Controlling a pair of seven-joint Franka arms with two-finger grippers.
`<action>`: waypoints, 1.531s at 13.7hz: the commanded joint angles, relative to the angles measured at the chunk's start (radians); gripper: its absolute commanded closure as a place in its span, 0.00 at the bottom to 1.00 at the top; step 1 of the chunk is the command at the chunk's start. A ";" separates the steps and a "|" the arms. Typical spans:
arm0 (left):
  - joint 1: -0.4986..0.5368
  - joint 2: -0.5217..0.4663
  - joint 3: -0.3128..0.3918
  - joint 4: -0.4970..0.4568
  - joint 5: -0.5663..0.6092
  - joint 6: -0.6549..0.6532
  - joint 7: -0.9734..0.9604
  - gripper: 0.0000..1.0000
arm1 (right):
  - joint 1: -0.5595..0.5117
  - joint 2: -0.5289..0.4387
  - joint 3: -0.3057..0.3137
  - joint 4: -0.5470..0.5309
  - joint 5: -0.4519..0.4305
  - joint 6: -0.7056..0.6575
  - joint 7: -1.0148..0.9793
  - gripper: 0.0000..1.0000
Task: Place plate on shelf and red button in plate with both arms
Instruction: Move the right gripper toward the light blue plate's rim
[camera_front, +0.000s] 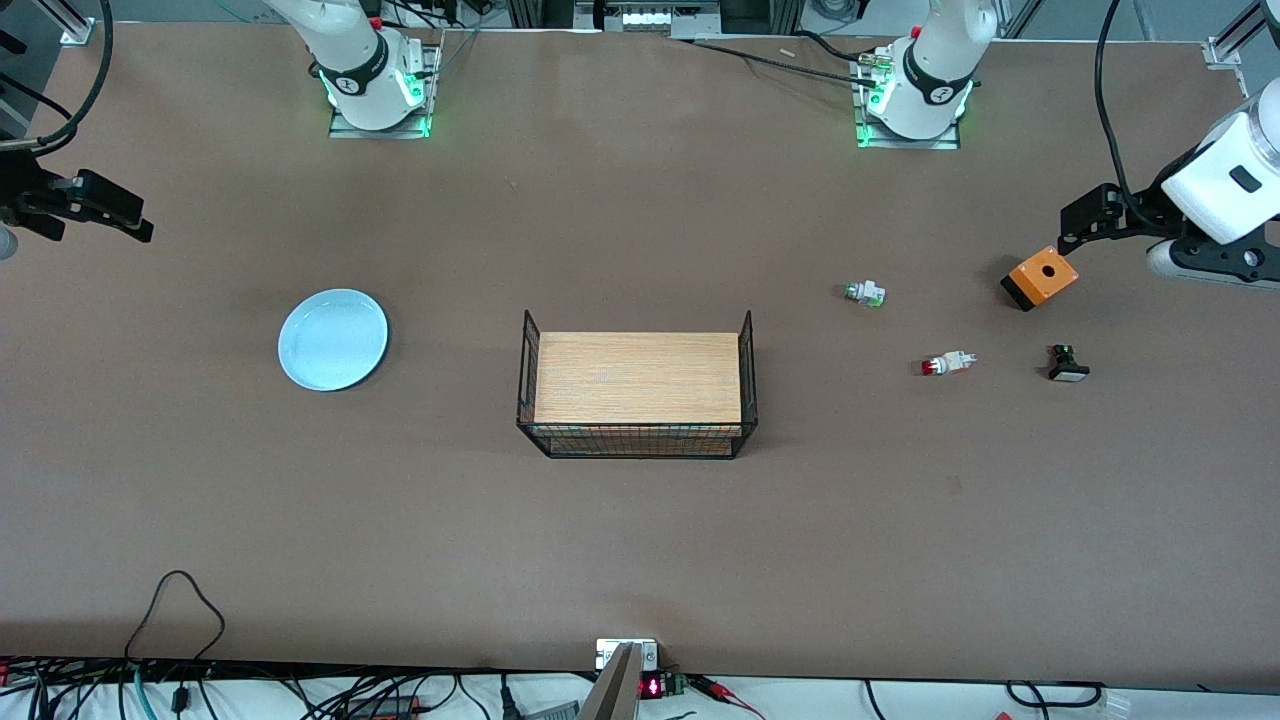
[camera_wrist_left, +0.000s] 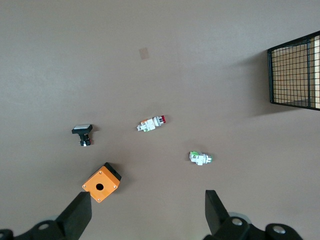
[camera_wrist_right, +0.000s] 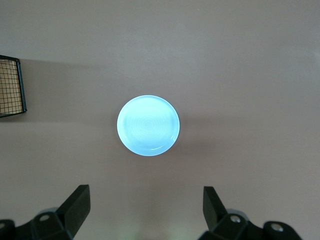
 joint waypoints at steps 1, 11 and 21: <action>0.000 -0.009 -0.001 0.001 0.019 -0.013 0.016 0.00 | 0.004 -0.013 0.001 0.003 -0.006 -0.009 0.018 0.00; 0.000 0.000 -0.001 -0.003 0.019 -0.007 0.015 0.00 | -0.009 0.186 -0.005 -0.018 -0.017 0.079 0.035 0.00; 0.002 0.036 0.006 -0.014 0.021 0.025 0.012 0.00 | -0.065 0.336 -0.011 -0.255 -0.061 0.434 0.050 0.00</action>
